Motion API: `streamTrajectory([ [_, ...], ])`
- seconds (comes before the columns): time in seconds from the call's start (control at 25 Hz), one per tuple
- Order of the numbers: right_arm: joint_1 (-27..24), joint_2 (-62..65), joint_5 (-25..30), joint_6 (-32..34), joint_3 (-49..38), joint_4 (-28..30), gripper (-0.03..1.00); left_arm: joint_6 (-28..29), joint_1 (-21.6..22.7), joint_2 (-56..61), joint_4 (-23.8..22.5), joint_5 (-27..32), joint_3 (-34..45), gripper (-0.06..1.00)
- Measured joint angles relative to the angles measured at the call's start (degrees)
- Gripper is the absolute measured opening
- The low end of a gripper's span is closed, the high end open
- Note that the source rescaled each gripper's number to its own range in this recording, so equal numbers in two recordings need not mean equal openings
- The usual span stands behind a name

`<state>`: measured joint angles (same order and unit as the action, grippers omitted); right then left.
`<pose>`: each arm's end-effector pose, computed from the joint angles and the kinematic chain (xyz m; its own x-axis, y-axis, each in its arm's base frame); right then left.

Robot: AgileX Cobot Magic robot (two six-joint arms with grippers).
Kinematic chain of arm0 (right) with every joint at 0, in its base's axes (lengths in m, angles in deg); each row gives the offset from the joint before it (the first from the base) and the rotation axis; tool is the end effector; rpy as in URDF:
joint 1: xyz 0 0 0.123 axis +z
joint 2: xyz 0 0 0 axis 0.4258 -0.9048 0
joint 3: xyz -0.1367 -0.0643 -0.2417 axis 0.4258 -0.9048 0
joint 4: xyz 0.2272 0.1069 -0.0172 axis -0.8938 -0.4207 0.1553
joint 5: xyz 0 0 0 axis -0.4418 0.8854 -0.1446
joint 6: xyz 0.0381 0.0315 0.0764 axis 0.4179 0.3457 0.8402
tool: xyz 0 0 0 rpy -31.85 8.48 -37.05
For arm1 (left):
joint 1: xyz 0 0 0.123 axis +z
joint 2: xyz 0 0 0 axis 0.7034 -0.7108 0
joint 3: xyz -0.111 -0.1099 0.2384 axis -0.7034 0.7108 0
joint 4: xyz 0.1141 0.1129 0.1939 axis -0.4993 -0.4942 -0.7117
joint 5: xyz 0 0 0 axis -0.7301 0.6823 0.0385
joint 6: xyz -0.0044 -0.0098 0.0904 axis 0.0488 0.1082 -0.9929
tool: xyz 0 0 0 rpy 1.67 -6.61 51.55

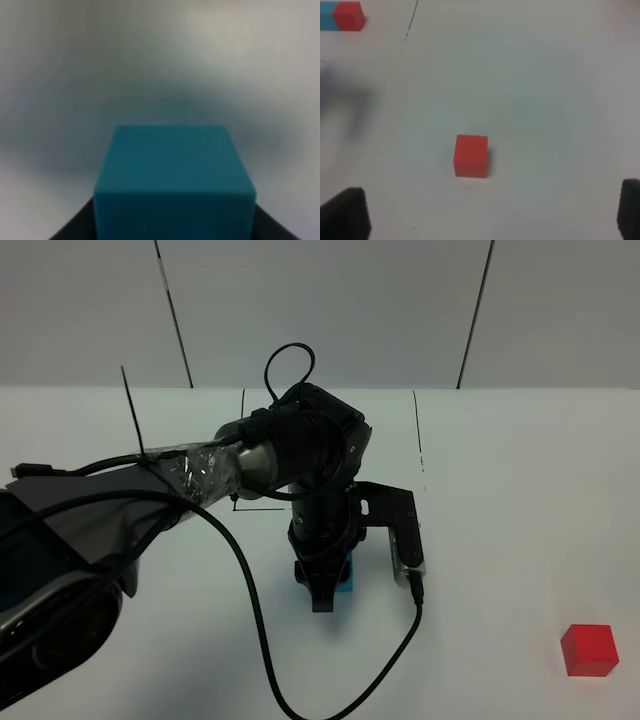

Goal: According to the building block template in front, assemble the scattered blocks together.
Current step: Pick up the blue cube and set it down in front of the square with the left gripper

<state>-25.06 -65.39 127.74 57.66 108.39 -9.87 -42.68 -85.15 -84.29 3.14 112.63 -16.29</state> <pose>-0.0059 0.0020 0.2776 -0.4465 -0.0079 -0.8948 -0.0253 0.9997 0.0037 0.3582 -0.3054 0.1354 -0.0329 0.9971 -0.0679 0.9965 0.0380 0.0742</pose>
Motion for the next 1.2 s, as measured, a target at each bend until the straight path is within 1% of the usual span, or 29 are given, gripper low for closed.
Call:
streamTrajectory([
  [0.24, 0.00, 0.00, 0.00, 0.00, 0.00, 0.00, 1.00, 0.19, -1.92, -1.85, 0.00, -0.88, -0.48, 0.00],
  [0.44, 0.00, 0.00, 0.00, 0.00, 0.00, 0.00, 1.00, 0.32, -2.10, -2.04, -0.31, -1.07, -0.48, 0.00],
  [0.64, 0.00, 0.00, 0.00, 0.00, 0.00, 0.00, 1.00, 3.03, -2.10, -2.72, -0.41, -1.07, -0.59, 0.00],
  [0.76, 0.00, 0.00, 0.00, 0.00, 0.00, 0.00, 1.00, 3.71, -2.10, -3.79, -0.58, -0.97, -0.59, 0.00],
  [1.0, 0.00, 0.00, 0.00, 0.00, 0.00, 0.00, 1.00, 3.73, -2.10, -4.11, -1.02, -0.97, -0.97, 0.00],
  [1.2, 0.00, 0.00, 0.00, 0.00, 0.00, 0.00, 1.00, 2.12, -2.10, -4.11, -1.20, -1.02, -0.97, 0.00],
])
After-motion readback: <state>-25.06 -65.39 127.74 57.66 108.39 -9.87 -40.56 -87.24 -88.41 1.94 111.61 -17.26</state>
